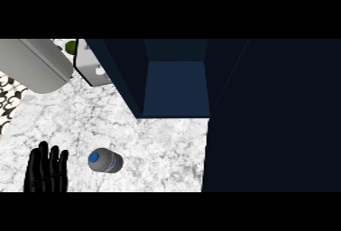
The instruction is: Pick up the bottled water, place it into the cabinet and close the cabinet
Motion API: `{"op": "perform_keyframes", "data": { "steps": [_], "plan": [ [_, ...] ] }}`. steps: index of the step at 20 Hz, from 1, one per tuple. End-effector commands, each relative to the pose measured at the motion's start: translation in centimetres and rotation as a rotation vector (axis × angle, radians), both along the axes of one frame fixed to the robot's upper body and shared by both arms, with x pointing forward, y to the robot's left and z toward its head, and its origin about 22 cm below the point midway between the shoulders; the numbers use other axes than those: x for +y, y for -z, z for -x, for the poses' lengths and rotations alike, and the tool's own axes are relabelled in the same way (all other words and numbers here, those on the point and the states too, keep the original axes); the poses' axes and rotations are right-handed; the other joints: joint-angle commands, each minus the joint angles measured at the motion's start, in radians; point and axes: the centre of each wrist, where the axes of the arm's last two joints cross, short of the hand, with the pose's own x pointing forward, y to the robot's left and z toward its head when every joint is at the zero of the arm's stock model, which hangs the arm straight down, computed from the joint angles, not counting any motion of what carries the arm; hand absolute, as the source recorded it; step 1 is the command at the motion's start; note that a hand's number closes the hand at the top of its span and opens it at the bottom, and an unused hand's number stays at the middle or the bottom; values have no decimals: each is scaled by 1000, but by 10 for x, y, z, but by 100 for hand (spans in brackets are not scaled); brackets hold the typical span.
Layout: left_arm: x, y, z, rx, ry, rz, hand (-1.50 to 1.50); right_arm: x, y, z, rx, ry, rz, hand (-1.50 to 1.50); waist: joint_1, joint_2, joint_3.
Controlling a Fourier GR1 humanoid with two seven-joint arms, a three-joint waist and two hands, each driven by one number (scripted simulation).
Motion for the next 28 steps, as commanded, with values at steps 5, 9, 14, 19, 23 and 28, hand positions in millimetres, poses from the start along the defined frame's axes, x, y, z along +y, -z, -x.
{"op": "perform_keyframes", "data": {
  "steps": [5,9,14,19,23,28],
  "plan": [
    [7,17,1,2,-108,-26,-150,7,-10,27,-25,7,-21,-150,0,1,-1],
    [27,40,-11,24,-162,-25,-150,-9,-12,37,-17,7,6,-150,-4,2,-1],
    [34,87,-21,93,-171,-18,-150,-1,-15,47,-38,11,-3,-150,-8,1,-2],
    [43,125,-26,107,-168,9,-150,-2,-17,54,-32,7,-5,-150,-7,1,-3],
    [51,141,-29,112,-164,27,-150,-4,-12,56,-42,7,7,-150,-4,2,-2],
    [69,173,-41,82,-221,37,-150,-15,3,58,-49,9,-1,-150,-8,1,-1]
  ]
}}
